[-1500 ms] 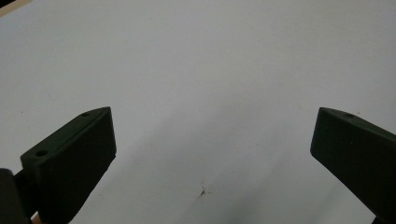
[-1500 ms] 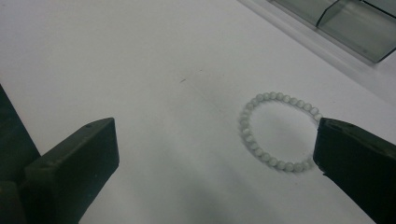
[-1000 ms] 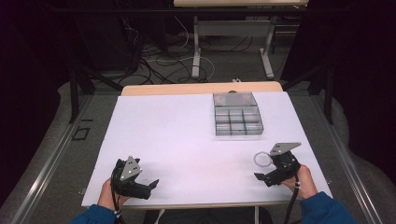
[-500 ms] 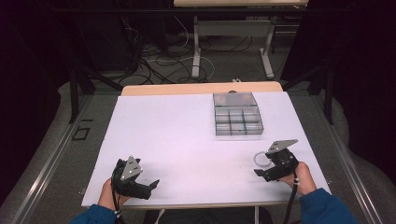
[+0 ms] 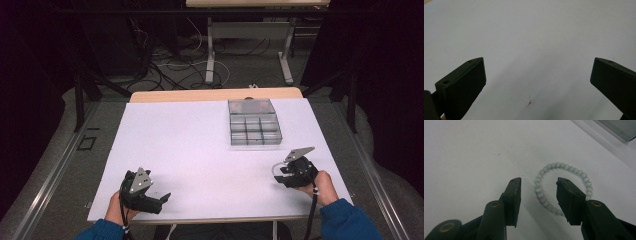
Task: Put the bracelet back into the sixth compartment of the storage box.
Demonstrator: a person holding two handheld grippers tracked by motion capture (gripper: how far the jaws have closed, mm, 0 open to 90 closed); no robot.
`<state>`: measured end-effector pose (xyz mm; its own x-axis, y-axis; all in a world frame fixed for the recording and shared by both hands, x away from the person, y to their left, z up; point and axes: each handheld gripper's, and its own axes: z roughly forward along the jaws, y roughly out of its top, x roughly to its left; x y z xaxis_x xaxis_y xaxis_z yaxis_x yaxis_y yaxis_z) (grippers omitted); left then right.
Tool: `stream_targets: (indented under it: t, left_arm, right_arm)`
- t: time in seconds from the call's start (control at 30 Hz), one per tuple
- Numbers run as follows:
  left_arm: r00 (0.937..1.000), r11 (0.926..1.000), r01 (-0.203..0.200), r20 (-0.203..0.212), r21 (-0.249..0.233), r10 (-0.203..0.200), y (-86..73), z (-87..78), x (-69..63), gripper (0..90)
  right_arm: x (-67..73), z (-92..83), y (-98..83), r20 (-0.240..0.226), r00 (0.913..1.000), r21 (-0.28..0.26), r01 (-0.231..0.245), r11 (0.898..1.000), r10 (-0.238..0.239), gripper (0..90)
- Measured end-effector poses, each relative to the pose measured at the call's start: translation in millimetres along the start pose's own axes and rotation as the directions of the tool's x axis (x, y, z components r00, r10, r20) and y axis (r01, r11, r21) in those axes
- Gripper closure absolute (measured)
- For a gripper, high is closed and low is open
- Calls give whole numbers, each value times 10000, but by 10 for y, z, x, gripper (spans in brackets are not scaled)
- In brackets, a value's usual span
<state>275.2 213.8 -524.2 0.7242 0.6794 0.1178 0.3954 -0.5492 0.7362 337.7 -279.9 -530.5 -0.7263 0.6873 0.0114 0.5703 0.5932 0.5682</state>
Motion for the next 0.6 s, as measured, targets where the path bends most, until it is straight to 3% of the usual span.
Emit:
stream_targets:
  t: [0.07,0.17,0.43,0.5,0.53,0.6]
  left_arm:
    - [10000,10000,6,-3,6,-6,0,0,0,0]
    - [10000,10000,-5,-4,23,5,0,1,2,0]
    - [10000,10000,-27,-13,47,27,1,3,3,0]
    - [10000,10000,-21,-20,49,22,1,4,4,0]
    - [10000,10000,-21,-20,49,22,1,4,4,0]
    - [10000,10000,-27,-20,60,27,0,5,4,0]
  right_arm:
    - [-6,18,2,85,9999,-139,72,9999,-71,601]
    - [-13,41,25,180,9998,155,42,9999,-45,662]
    - [-34,79,62,-116,9998,527,183,9984,-177,717]
    - [-36,73,80,-261,9995,1133,226,9933,-198,741]
    - [-34,105,72,-155,9996,817,268,9963,-256,749]
    - [-36,112,80,-249,9995,956,225,9952,-202,763]
